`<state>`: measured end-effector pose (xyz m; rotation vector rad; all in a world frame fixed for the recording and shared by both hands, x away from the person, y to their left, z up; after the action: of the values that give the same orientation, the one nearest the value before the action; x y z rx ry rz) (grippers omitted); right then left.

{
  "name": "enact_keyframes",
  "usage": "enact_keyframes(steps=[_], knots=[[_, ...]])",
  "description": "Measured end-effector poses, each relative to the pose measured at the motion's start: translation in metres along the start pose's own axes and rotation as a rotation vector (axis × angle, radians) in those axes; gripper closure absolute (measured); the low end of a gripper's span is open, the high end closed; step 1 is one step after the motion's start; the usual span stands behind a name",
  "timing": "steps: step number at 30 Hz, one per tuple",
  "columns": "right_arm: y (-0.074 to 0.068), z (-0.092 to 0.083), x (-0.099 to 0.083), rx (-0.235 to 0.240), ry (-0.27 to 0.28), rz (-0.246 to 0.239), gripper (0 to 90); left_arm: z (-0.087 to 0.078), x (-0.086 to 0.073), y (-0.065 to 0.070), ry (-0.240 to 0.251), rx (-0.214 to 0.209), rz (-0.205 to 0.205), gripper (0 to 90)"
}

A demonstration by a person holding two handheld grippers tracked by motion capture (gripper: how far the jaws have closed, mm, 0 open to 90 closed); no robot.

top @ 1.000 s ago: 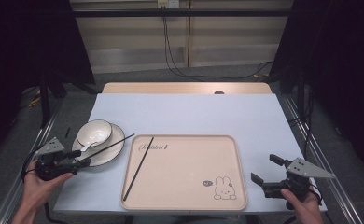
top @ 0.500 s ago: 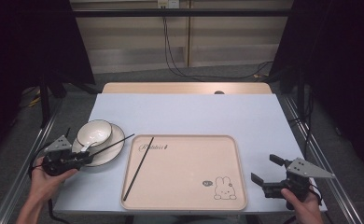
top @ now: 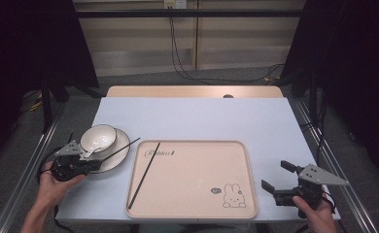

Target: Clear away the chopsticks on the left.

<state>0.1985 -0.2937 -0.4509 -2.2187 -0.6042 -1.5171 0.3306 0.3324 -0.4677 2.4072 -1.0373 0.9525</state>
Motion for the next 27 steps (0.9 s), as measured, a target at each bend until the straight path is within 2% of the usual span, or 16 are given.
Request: enact_keyframes(steps=[7,9,10,13,17,20,24,27], knots=[[0.001,0.0,0.0,0.001,0.001,-0.005,2.1,-0.001,0.002,0.003,-0.011,-0.015,-0.015,85.6],[0.001,0.001,0.0,0.001,0.001,-0.006,2.2,-0.001,0.002,0.004,0.001,-0.035,-0.04,85.6],[0.001,0.001,0.0,0.003,0.001,-0.004,2.1,-0.002,0.002,0.003,-0.002,-0.027,-0.05,85.7],[0.001,0.001,0.0,-0.001,0.001,-0.007,2.1,-0.004,0.003,0.004,0.006,-0.039,-0.086,85.6],[0.001,0.001,0.0,0.0,-0.001,-0.009,2.1,-0.007,0.003,0.006,0.002,-0.05,-0.108,85.7],[0.001,0.001,0.0,0.001,-0.002,-0.008,2.1,-0.009,0.003,0.009,0.021,-0.052,-0.135,85.8],[0.001,0.001,0.0,0.002,-0.002,-0.009,2.1,-0.011,0.005,0.012,0.03,-0.055,-0.144,85.8],[0.001,0.001,0.0,0.002,-0.001,-0.009,2.1,-0.013,0.006,0.016,0.052,-0.063,-0.125,85.8]])
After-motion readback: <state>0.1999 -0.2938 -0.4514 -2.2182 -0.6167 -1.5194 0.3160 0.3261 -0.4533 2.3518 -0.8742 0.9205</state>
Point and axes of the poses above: each handheld gripper's, and its own axes: z roughly forward along the jaws, x roughly out of its top, y roughly to its right, the point moved 2 cm from there along z, roughly forward along the jaws, and after that the axes turned 1 degree about y, right-handed, at the moved point
